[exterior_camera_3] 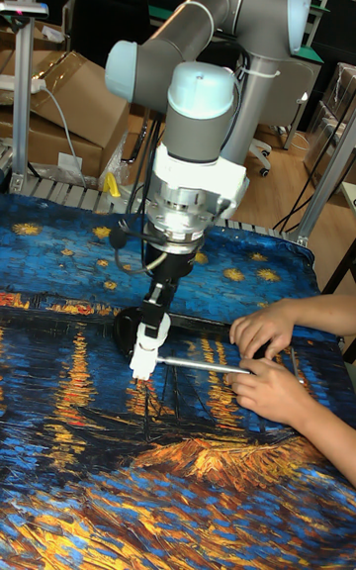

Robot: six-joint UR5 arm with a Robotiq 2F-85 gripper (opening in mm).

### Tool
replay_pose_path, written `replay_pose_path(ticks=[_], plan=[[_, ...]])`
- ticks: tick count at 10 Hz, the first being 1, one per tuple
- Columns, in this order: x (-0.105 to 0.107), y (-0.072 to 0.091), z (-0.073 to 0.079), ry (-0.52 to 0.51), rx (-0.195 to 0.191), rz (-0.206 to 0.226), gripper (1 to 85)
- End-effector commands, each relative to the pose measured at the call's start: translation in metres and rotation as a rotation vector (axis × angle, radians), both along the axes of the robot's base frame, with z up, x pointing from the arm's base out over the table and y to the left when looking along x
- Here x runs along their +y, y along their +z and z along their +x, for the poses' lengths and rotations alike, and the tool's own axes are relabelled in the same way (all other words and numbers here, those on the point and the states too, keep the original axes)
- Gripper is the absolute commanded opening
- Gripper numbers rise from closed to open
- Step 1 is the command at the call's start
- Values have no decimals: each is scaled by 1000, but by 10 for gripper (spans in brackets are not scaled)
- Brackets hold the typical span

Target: Install the light bulb by rotating it

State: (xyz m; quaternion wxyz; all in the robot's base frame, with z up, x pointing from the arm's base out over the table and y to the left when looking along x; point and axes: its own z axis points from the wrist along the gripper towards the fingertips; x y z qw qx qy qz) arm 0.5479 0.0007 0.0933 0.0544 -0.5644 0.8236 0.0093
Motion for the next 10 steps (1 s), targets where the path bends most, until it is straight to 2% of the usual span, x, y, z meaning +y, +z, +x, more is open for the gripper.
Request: replay_pose_path(ticks=[1,2,3,4,5,7,10], plan=[[-6,-1,6,-168,-19,24,250],[-11,1,8,-203,-19,19,247],[-13,3,8,-266,-9,33,247],[-18,5,12,-343,-16,33,217],[-25,4,13,-421,-21,16,197],[-23,2,14,-549,-17,28,190],[-17,-4,12,-688,15,57,180]])
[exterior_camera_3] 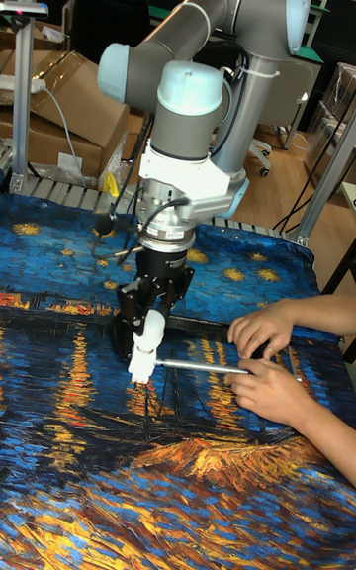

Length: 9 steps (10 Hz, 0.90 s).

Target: Install the light bulb by rotating it

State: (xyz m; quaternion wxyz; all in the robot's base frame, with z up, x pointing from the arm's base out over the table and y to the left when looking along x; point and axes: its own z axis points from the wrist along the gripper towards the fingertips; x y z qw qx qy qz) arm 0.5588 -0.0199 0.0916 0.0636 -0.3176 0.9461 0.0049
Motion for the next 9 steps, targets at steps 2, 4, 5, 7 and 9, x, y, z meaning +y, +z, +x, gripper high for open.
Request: replay_pose_path(ticks=[2,4,5,7,9], plan=[[3,-3,0,-197,21,41,177],[-2,0,1,-278,28,43,177],[-5,2,1,-322,31,48,170],[-10,2,4,-405,21,43,163],[-8,0,6,-463,12,49,157]])
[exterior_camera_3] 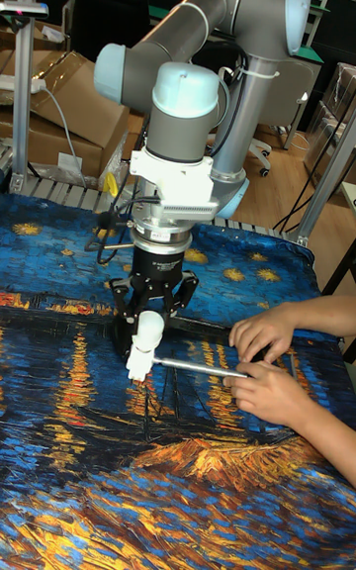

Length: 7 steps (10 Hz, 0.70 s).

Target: Install the light bulb by rotating it

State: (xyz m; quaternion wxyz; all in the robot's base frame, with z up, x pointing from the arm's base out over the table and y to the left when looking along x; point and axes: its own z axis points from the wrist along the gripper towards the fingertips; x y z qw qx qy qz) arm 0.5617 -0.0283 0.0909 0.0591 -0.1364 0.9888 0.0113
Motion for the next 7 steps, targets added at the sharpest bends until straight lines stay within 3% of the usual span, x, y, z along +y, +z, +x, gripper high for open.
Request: replay_pose_path(ticks=[1,5,6,7], plan=[[2,0,2,-110,-4,21,157],[2,0,-1,-134,11,22,160],[3,0,-6,-124,29,25,177],[9,0,-16,-108,70,46,260]])
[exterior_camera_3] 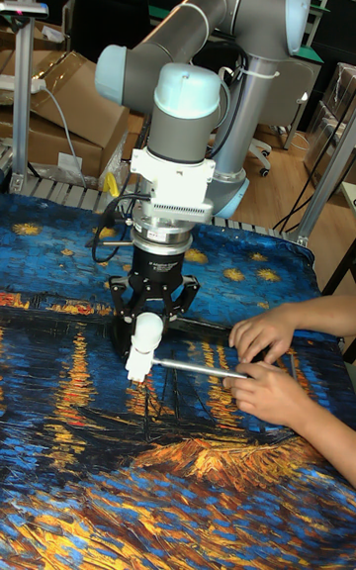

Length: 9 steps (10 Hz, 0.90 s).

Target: Install the light bulb by rotating it

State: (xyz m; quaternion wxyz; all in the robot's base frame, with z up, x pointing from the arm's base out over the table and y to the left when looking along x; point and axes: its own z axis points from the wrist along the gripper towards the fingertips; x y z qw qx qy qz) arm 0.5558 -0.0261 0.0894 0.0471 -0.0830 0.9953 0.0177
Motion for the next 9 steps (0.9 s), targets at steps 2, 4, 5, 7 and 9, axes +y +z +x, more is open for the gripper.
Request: replay_pose_path(ticks=[2,4,5,7,9], plan=[[4,3,-31,84,120,21,530],[6,5,-38,125,155,13,637],[8,5,-40,143,165,12,673],[9,4,-48,202,186,20,800],[10,4,-46,212,174,28,813]])
